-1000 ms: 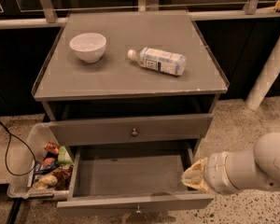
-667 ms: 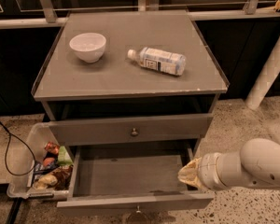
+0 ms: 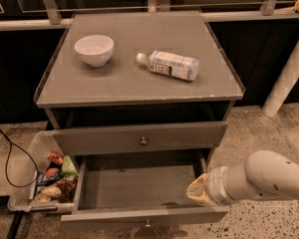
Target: Close middle drawer
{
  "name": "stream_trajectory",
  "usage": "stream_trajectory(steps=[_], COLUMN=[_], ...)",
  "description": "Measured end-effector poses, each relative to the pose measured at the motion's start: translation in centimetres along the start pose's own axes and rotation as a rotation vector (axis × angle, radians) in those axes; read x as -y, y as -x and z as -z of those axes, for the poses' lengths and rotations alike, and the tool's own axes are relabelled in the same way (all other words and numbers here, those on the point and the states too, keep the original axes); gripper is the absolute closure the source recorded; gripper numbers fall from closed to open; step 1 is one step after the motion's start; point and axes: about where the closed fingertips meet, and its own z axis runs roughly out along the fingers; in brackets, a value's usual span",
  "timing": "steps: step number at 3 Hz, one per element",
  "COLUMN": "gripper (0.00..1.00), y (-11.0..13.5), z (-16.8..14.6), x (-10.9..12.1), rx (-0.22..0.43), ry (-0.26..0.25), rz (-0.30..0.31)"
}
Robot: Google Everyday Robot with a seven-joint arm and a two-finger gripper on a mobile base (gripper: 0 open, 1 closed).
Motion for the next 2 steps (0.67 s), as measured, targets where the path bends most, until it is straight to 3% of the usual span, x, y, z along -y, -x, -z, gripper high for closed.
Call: stream_trajectory(steps=[2], gripper=[1.00], y=[-5.1], z=[-8.4], x=[-4.5], rx=[-0.046], ry=[0.145], rz=[-0.120])
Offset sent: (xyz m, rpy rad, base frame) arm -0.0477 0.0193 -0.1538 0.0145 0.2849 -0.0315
